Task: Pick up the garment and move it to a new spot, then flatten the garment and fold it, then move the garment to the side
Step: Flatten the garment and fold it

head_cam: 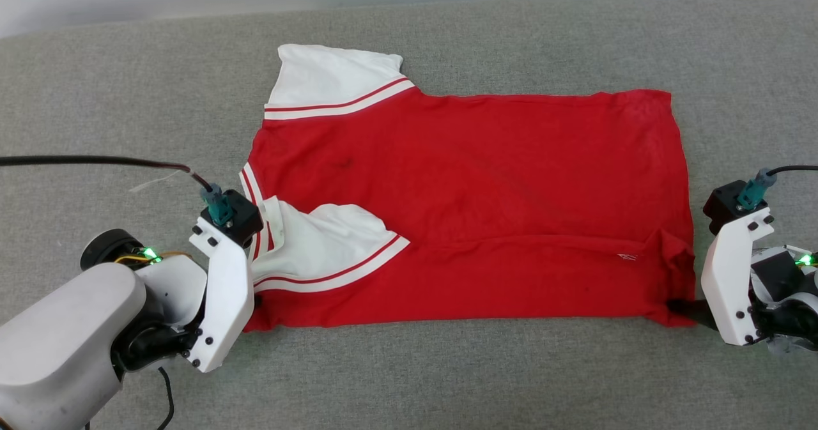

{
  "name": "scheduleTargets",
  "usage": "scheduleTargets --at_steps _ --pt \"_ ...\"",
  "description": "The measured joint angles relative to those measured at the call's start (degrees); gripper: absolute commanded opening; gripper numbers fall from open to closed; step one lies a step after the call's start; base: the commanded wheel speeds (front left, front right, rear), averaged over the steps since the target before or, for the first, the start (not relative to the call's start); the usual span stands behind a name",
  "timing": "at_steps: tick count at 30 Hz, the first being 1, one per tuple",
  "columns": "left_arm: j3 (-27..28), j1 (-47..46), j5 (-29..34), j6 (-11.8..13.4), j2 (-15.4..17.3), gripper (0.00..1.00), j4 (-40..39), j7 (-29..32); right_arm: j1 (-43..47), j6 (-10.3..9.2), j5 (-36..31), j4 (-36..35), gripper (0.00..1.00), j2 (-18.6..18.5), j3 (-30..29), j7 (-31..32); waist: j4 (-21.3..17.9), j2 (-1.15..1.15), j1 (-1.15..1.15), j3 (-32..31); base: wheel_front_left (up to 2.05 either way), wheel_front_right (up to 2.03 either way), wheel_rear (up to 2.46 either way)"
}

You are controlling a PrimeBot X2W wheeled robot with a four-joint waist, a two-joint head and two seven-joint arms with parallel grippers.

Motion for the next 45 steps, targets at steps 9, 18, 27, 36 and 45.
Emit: scheduleTargets --at_steps 9,18,27,36,45 --pt "-0.03 1.55 -0.99 -0.01 0.44 0.00 1.10 -1.42 -0.81 0.10 0.26 -1.27 0.00 -1.19 4.27 -4.67 -0.46 0.00 0.00 -2.07 0.00 0.00 0.00" --pt "-0.36 7.36 -3.07 0.44 3.86 0.00 -1.35 -3.85 -0.47 0.12 3.10 -8.31 0.00 -7.01 6.15 -8.62 -1.17 0.00 0.01 -7.08 0.00 0.00 0.00" --pt "-1.21 13.35 -4.43 2.07 6.16 0.00 -3.86 -6.77 5.66 0.13 5.76 -12.32 0.00 -11.02 7.27 -8.97 -1.31 0.00 0.00 -9.15 0.00 0.00 0.00" --pt "-2.19 14.72 -3.77 2.94 5.32 1.00 -1.72 -7.51 8.37 0.12 3.90 -9.21 1.00 -8.45 7.93 -11.59 -1.20 0.00 0.00 -7.97 0.00 0.00 0.00" --pt "0.92 10.63 -2.74 3.12 7.80 1.00 -3.39 -8.67 6.01 0.12 -1.62 -11.41 1.00 -8.34 3.13 -23.85 -1.40 0.00 0.01 -8.33 0.00 0.00 0.00"
